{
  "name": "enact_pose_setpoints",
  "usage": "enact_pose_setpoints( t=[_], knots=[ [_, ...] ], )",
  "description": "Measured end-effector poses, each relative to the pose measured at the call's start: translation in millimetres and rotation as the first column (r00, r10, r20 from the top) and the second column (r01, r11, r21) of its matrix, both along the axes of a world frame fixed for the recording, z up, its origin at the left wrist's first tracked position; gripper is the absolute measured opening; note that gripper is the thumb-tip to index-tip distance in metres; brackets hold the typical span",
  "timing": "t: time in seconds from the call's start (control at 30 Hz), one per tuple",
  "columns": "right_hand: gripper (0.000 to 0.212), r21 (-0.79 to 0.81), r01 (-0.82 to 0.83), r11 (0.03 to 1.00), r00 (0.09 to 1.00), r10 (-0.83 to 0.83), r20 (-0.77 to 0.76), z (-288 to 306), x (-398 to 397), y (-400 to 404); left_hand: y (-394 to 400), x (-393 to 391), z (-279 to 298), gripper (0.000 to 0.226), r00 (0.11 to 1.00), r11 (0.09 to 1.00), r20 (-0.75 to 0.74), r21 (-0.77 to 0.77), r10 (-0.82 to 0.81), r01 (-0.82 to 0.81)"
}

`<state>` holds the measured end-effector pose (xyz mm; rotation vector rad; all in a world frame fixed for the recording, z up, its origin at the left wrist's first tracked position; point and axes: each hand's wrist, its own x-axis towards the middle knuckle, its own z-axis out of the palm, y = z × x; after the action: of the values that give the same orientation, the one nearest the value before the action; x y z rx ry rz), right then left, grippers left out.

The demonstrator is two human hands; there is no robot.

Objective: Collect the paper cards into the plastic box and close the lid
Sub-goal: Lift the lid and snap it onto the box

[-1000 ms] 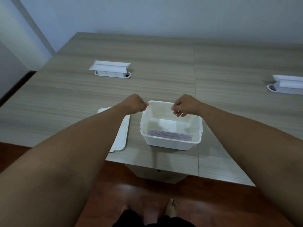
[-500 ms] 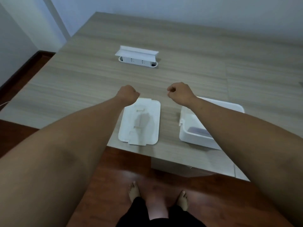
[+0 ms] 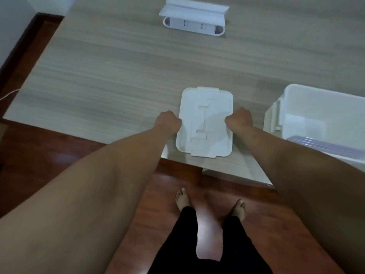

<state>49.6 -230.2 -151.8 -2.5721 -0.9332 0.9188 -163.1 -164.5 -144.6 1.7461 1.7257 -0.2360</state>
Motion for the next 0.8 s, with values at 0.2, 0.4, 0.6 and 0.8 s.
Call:
enact_pose_setpoints(
  t=[0.2, 0.4, 0.6, 0.8],
  knots=[
    [0.012, -0.001, 0.171, 0.985, 0.980, -0.170, -0.108, -12, -8, -1, -4, 4, -18, 0.013, 0.999, 0.996, 0.010, 0.072, -0.048, 0.047],
    [0.024, 0.004, 0.374, 0.927, 0.879, -0.353, -0.319, 27, -5, 12, 16, 8, 9, 0.025, 0.996, 0.965, -0.025, 0.247, -0.080, 0.084],
    [0.027, 0.157, 0.440, 0.884, 0.845, -0.349, -0.404, 107, 37, 30, 56, 36, 87, 0.025, 0.986, 0.920, 0.106, 0.385, -0.127, 0.077],
    [0.030, 0.372, 0.557, 0.742, 0.811, -0.391, -0.435, 203, 87, 26, 68, 86, 178, 0.030, 0.928, 0.749, 0.125, 0.632, -0.352, 0.199]
  ],
)
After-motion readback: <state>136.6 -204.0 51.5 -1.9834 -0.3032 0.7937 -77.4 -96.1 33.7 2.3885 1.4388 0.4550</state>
